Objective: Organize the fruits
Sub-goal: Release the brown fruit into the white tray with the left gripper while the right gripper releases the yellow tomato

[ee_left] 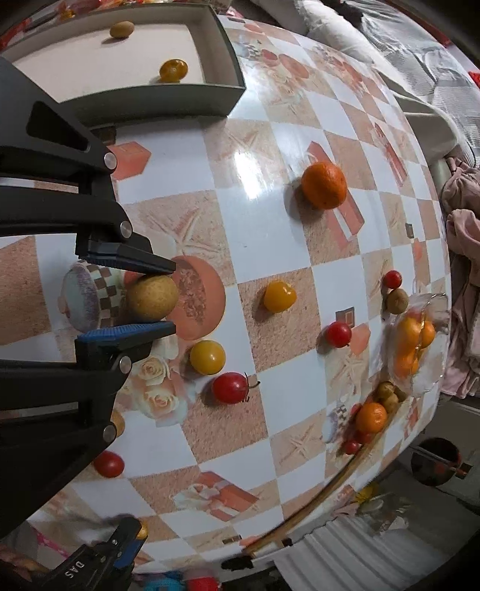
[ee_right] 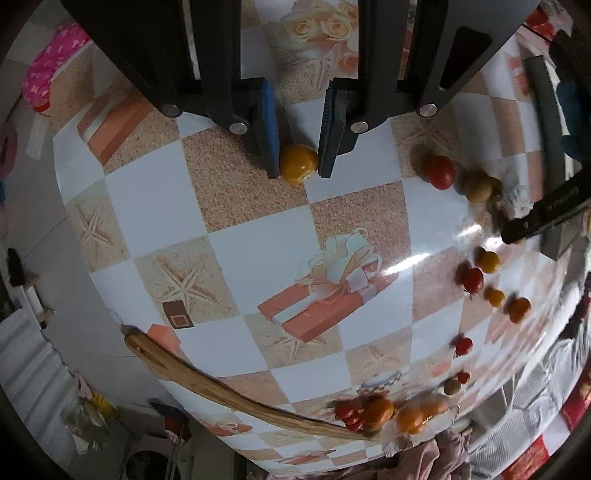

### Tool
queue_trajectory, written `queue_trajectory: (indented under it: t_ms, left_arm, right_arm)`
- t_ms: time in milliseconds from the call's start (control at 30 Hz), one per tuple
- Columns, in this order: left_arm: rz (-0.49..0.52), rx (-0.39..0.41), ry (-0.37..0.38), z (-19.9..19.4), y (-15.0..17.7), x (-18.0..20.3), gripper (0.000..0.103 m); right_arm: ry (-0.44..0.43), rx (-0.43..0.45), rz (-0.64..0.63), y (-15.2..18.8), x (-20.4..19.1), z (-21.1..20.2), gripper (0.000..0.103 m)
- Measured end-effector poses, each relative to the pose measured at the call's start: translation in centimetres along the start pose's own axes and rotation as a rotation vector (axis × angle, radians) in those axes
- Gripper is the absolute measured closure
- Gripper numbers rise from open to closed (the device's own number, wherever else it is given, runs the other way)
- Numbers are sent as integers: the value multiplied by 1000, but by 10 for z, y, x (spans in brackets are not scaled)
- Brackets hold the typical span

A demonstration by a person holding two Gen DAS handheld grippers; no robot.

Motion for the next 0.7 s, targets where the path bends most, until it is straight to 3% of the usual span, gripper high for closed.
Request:
queue_trajectory:
  t_ms: [300, 700]
  left_arm:
    - [-12, 51, 7, -31, 0, -10, 76]
    - [-95, 85, -27, -58, 17, -54, 75]
  right_arm:
    - [-63, 6, -20, -12, -22, -17, 80]
    - [-125, 17, -113, -22, -83, -29, 80]
Point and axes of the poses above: each gripper's, at about its wrist camera, not at the fingertips, and z roughly the way its jaws point, x to its right, y to its underside, the point moved 10 cm from there along z, roughly the way its jaws point, and after that the axes turned 9 degrees about z, right-handed, at the moved point
